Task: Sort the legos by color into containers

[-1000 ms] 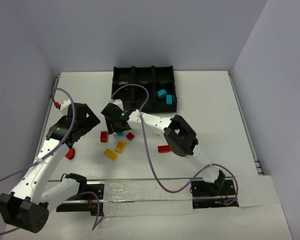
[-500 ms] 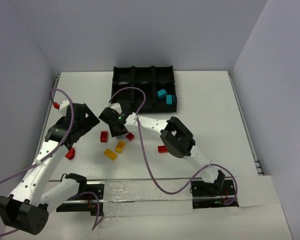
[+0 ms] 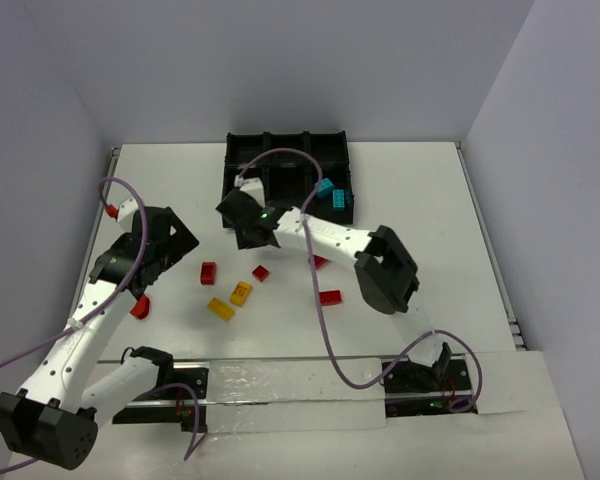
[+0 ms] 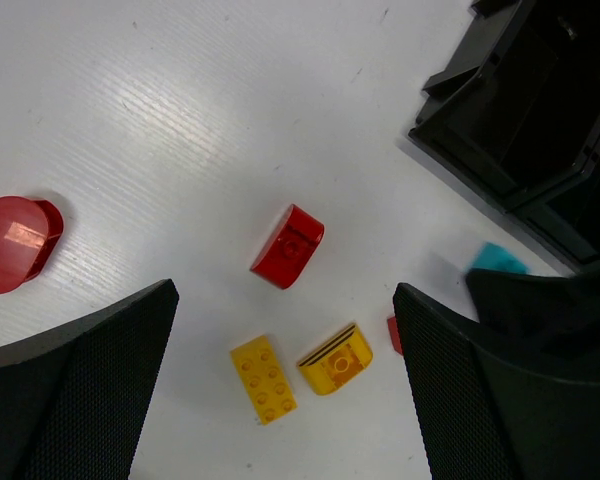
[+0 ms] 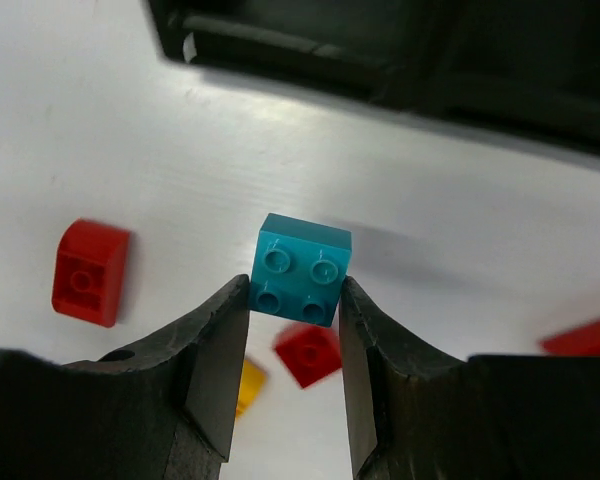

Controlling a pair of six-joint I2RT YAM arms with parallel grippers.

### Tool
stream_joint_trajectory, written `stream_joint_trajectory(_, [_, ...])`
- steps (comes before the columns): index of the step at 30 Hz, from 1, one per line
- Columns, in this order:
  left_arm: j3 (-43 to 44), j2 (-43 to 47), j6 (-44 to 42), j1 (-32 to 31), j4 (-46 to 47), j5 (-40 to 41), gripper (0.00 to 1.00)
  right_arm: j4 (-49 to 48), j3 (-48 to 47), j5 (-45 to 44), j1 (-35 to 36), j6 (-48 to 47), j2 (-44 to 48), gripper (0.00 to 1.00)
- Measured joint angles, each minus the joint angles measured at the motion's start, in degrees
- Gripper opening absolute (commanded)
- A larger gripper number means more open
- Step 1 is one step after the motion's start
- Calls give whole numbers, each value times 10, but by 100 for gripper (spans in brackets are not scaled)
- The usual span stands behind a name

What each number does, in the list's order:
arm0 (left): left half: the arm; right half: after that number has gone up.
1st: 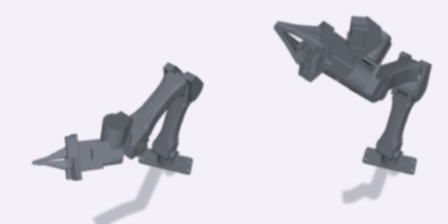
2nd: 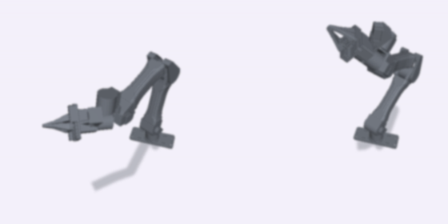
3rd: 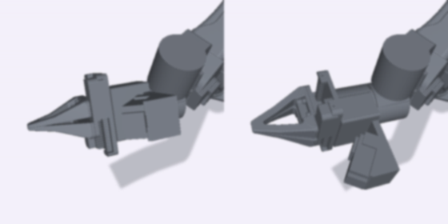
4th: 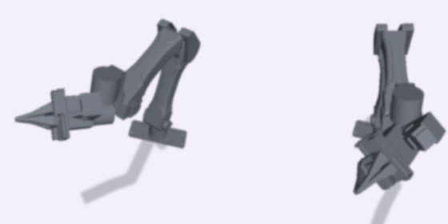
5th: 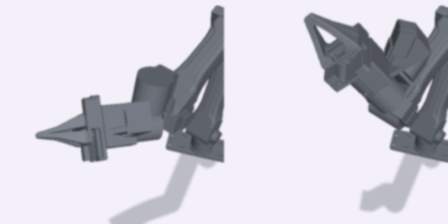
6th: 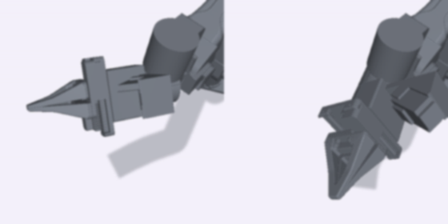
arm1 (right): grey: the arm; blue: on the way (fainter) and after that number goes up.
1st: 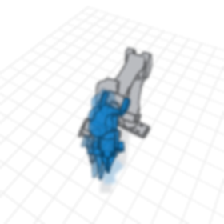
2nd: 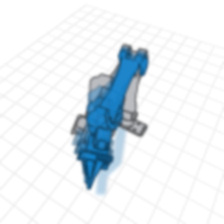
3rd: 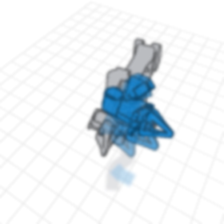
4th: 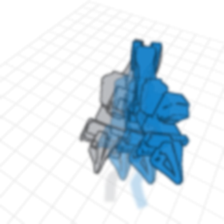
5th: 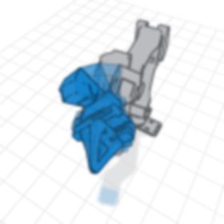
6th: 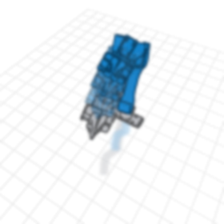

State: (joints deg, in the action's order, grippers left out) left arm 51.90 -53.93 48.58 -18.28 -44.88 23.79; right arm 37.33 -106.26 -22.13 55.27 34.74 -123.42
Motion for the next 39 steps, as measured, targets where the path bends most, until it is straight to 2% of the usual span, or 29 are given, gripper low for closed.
stream_joint_trajectory(9, [0,0,-1,1,0,-3,98,-41,146,-24,-143,-1,170,43])
stream_joint_trajectory(13, [0,-3,-2,2,1,-7,98,-53,176,-21,-198,-1,187,43])
stream_joint_trajectory(18, [0,-8,-4,4,1,-12,98,-55,170,-12,-244,-9,171,44])
stream_joint_trajectory(21, [0,-10,-8,4,1,-13,98,-58,146,-10,-257,-14,141,53])
stream_joint_trajectory(22, [0,-10,-8,4,1,-13,98,-58,136,-10,-260,-15,129,59])
stream_joint_trajectory(24, [0,-10,-9,4,1,-14,98,-56,115,-7,-264,-19,102,77])
stream_joint_trajectory(26, [0,-10,-10,4,1,-14,98,-50,94,-4,-267,-23,77,87])
stream_joint_trajectory(30, [0,-10,-11,4,1,-15,98,-38,57,0,-269,-32,45,89])
stream_joint_trajectory(34, [0,-10,-12,4,1,-17,98,-33,54,1,-269,-36,51,87])
stream_joint_trajectory(39, [0,-10,-12,4,1,-19,98,-54,142,10,-269,-37,125,87])
